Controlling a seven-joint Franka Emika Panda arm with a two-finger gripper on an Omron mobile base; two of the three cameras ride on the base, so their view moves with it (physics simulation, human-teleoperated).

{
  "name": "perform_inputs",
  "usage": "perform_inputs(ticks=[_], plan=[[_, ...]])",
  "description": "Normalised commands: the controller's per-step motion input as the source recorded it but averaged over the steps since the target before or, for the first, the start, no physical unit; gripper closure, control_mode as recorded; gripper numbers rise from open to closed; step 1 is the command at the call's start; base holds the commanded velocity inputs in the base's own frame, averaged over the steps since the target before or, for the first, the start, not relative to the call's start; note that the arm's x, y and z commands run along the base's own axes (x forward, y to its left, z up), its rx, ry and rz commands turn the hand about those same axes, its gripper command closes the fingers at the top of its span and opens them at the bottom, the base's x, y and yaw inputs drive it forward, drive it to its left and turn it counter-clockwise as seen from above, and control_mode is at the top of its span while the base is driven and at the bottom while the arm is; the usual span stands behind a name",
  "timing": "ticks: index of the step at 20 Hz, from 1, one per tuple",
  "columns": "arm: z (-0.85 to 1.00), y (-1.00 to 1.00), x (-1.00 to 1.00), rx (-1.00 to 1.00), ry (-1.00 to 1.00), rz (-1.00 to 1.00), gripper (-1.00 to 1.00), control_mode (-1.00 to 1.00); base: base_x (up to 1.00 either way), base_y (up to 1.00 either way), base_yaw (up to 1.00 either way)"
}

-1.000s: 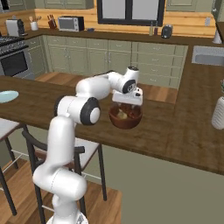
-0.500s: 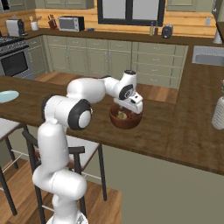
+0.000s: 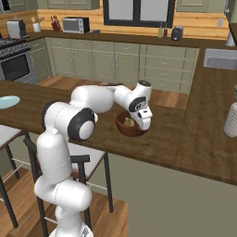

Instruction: Pick the chicken drumstick and onion from their plates and place them in the bowl. Then put the bowl in the fridge.

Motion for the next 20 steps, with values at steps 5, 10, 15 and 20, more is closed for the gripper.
perform_inputs(ticks=[5, 10, 15, 20], plan=[[-0.17, -0.12, 0.04, 0.12, 0.00, -0.07, -1.00, -1.00, 0.00, 0.00, 0.00], [-0.43, 0.00, 0.32, 0.00, 0.00, -0.03, -1.00, -1.00, 0.00, 0.00, 0.00], [-0.19, 0.04, 0.62, 0.00, -0.01, -0.01, -1.00, -1.00, 0.00, 0.00, 0.00], [-0.18, 0.02, 0.12, 0.00, -0.04, 0.00, -1.00, -1.00, 0.00, 0.00, 0.00]])
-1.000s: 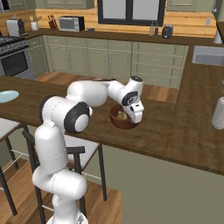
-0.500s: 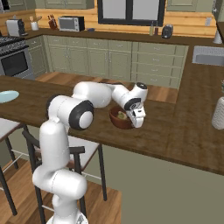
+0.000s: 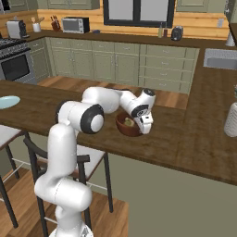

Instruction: Pick the chicken drumstick and onion from their plates and place them in the bowl. Then put the bowl in the fridge.

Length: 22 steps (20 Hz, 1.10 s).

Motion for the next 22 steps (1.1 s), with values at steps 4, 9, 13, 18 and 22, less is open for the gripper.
perform_inputs(ticks=[4, 9, 13, 18, 22], plan=[[-0.41, 0.04, -0.12, 0.00, -0.04, 0.00, 1.00, -1.00, 0.00, 0.00, 0.00], [-0.59, 0.34, 0.09, 0.00, -0.08, 0.00, 1.00, -1.00, 0.00, 0.00, 0.00], [-0.46, 0.39, 0.03, 0.00, -0.08, 0.00, 1.00, -1.00, 0.00, 0.00, 0.00], [-0.16, 0.54, -0.01, 0.00, -0.07, 0.00, 1.00, -1.00, 0.00, 0.00, 0.00], [0.46, 0.07, -0.42, 0.00, -0.12, 0.00, 1.00, -1.00, 0.00, 0.00, 0.00]])
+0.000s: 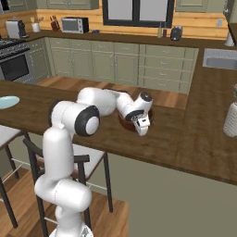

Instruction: Pick the chicken drumstick and onion from their plates and place them in the bowl. Then put the bowl in the fridge.

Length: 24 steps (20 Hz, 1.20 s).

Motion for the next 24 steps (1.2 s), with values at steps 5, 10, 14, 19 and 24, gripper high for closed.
perform_inputs(ticks=[5, 10, 14, 19, 24], plan=[[0.95, 0.13, -0.66, -0.12, 0.02, 0.00, 1.00, -1.00, 0.00, 0.00, 0.00], [1.00, 0.44, -0.91, -0.18, 0.09, 0.05, 1.00, -1.00, 0.00, 0.00, 0.00], [0.83, 0.64, -1.00, -0.03, 0.00, 0.15, 1.00, -1.00, 0.00, 0.00, 0.00], [0.73, 0.73, -1.00, 0.00, 0.00, 0.14, 1.00, -1.00, 0.00, 0.00, 0.00], [0.58, 0.47, -1.00, 0.00, 0.03, 0.08, 1.00, -1.00, 0.00, 0.00, 0.00]])
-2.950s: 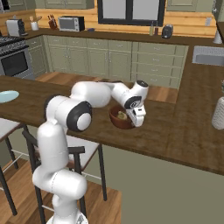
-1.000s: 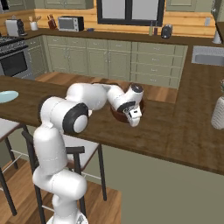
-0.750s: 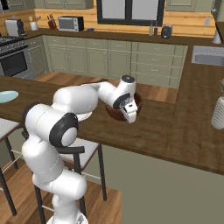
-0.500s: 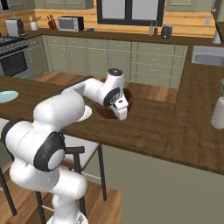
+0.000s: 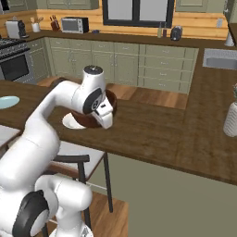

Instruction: Pick the chicken drumstick and onion from their plates and place them in the bowl. Then put the bowl in the fridge.

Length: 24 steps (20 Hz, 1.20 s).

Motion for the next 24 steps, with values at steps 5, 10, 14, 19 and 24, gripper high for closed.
perform_inputs(ticks=[5, 10, 14, 19, 24], plan=[[0.45, 0.09, -0.99, 0.01, 0.00, 0.01, 1.00, -1.00, 0.00, 0.00, 0.00], [0.18, 0.30, -1.00, 0.12, 0.03, 0.00, 1.00, -1.00, 0.00, 0.00, 0.00], [0.47, 0.41, -1.00, 0.02, 0.03, 0.00, 1.00, -1.00, 0.00, 0.00, 0.00], [0.31, 0.13, -0.40, -0.06, -0.02, 0.01, 1.00, 1.00, -0.59, 0.31, 0.03], [0.00, 0.00, 0.00, 0.00, 0.00, 0.00, 1.00, 1.00, -0.27, 1.00, 0.06]])
